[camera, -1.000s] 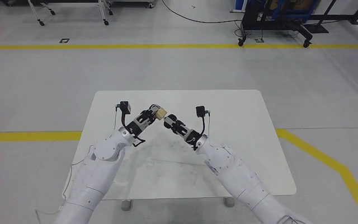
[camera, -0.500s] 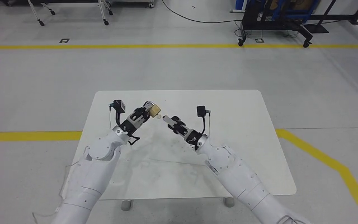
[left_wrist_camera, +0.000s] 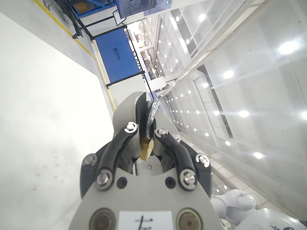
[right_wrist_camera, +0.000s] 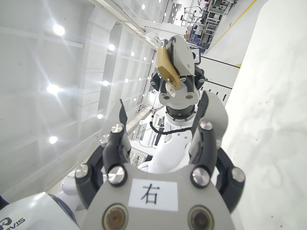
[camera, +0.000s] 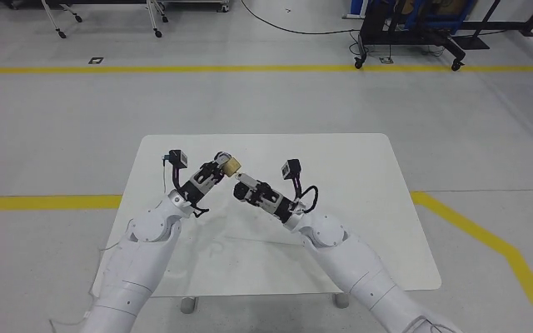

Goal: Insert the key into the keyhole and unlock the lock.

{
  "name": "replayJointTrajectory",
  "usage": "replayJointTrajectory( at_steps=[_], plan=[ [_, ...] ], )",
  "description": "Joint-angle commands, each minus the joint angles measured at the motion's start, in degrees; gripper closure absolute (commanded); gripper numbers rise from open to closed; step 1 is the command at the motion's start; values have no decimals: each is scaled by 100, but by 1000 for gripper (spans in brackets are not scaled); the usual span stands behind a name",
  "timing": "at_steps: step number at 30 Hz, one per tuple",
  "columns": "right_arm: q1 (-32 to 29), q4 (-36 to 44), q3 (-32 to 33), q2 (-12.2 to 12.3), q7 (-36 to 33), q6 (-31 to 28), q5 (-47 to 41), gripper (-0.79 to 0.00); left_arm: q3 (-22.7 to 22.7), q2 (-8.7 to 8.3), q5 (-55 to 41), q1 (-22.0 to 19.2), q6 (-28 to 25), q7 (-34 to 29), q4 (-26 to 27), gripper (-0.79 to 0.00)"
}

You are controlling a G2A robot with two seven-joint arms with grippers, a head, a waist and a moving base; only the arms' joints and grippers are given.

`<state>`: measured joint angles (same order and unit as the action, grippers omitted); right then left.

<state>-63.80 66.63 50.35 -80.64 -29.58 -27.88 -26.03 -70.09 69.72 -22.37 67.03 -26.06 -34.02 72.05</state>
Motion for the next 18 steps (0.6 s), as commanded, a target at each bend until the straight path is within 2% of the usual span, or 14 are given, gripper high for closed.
replayJointTrajectory(
  at_steps=[1, 4, 11, 15, 18],
  plan=[
    [55, -91, -10, -23, -25, 61, -78, -132, -2, 4, -7, 2, -6, -6, -2, 0],
    [96, -182, -1, -54, -86, 8, -224, -222, 2, 8, 26, 2, -5, -12, 3, 0],
    [151, -333, 15, -101, -249, -76, -353, -163, -5, 16, 57, 21, -17, -12, 25, 0],
    [170, -421, 25, -135, -266, -80, -481, -157, -13, 18, 105, 51, -40, 6, 63, 0],
    [178, -487, 47, -167, -338, -77, -727, -86, -24, 19, 117, 71, -38, 12, 85, 0]
  ],
)
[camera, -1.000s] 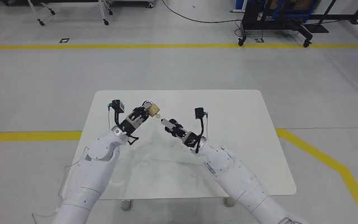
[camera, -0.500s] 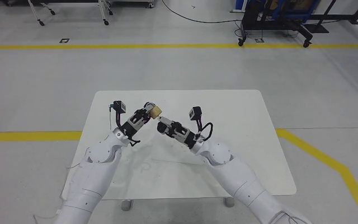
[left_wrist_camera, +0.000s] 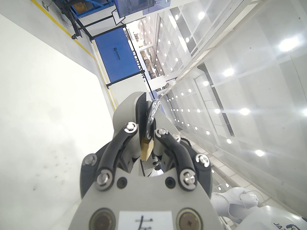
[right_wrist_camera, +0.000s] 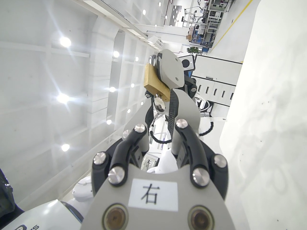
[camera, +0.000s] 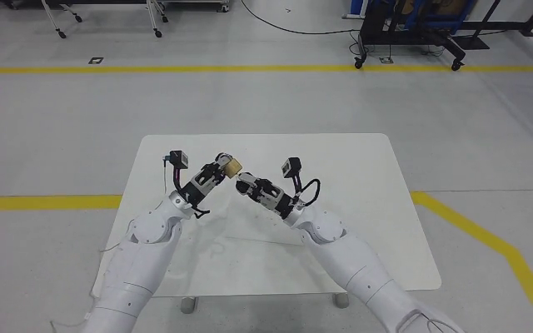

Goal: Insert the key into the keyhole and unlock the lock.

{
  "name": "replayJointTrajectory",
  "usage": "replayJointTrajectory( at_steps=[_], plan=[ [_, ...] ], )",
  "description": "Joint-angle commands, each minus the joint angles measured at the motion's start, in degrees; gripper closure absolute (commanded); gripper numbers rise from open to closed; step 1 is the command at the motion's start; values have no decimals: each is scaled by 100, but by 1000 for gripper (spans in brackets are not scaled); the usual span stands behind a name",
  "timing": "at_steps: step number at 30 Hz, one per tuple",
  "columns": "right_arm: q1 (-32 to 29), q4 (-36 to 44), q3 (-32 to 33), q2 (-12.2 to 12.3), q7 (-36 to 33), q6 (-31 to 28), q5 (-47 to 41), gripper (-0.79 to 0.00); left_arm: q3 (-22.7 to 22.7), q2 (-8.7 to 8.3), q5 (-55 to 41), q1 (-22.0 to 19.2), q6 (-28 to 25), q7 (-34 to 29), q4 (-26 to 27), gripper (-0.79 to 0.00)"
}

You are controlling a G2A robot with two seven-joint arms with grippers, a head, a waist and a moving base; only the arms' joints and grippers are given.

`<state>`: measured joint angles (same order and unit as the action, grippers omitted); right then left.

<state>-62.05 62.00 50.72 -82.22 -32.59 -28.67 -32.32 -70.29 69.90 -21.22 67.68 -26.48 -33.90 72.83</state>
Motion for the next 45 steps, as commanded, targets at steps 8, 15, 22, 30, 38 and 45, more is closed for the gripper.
replayJointTrajectory(
  at_steps=[8, 15, 22, 30, 38, 45],
  plan=[
    [34, -210, 101, -82, -719, 280, -1073, 0, -31, 1, 22, 43, -36, -40, 53, 0],
    [35, -398, 210, -177, -1745, 1266, -2634, 0, -48, -2, 180, 84, -238, -60, 106, 0],
    [225, -968, 257, -308, -2599, 2452, -3907, 0, -67, 0, 288, 119, -349, 11, 161, 0],
    [394, -1289, 257, -403, -2634, 2343, -3902, -289, -182, -14, 400, 112, -492, 100, 162, 0],
    [231, -785, 629, -223, -2412, 1001, -2606, -785, -301, -44, 546, 115, -455, 58, 187, 0],
    [-775, 883, 1724, 219, -269, -806, 957, -785, -312, -128, 1166, -66, 9, -643, 190, 0]
  ],
)
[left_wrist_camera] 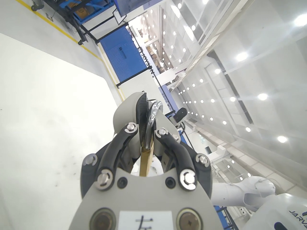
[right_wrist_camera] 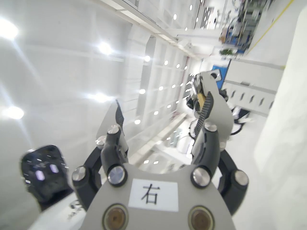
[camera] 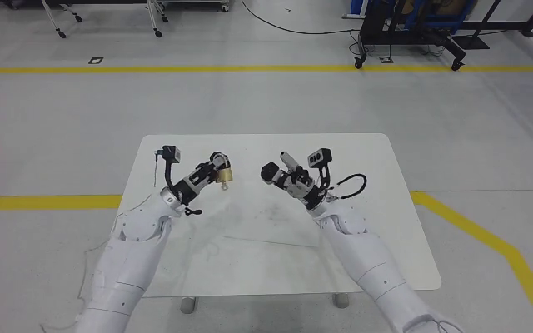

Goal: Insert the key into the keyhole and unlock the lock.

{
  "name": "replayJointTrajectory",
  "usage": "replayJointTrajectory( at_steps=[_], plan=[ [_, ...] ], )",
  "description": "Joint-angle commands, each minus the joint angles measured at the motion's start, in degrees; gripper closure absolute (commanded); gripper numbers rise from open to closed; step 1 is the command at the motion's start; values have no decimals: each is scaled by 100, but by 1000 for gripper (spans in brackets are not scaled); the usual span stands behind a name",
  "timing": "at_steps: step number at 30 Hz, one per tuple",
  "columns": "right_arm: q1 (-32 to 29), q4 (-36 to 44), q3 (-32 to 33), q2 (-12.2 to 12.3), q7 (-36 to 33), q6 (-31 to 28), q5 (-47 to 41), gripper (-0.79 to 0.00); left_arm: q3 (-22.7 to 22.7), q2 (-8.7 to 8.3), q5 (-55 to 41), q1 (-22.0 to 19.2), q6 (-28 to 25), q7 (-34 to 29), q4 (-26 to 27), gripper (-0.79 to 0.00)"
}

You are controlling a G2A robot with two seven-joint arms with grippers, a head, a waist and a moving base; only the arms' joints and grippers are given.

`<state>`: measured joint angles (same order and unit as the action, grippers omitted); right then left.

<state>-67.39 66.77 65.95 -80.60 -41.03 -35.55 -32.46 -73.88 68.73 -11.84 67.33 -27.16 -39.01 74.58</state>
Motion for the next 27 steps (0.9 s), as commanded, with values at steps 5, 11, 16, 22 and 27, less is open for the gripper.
replayJointTrajectory(
  at_steps=[5, 11, 16, 22, 27],
  plan=[
    [-694, 1121, 473, 131, 1352, 24, 1981, -785, 476, -19, 1352, -177, 404, -505, 80, 0],
    [-694, 1121, 473, 131, 1352, 24, 1981, -785, 1190, 12, 3048, -411, 890, -738, 4, 0],
    [-694, 1121, 473, 131, 1352, 24, 1981, -785, 1512, 52, 3565, -592, 1168, -839, -146, 0],
    [-694, 1121, 473, 131, 1352, 24, 1981, -785, 1603, 73, 3627, -689, 1291, -807, -240, -785],
    [-694, 1121, 473, 131, 1352, 24, 1981, -785, 1326, 14, 3507, -684, 1312, -715, -172, -785]
  ],
)
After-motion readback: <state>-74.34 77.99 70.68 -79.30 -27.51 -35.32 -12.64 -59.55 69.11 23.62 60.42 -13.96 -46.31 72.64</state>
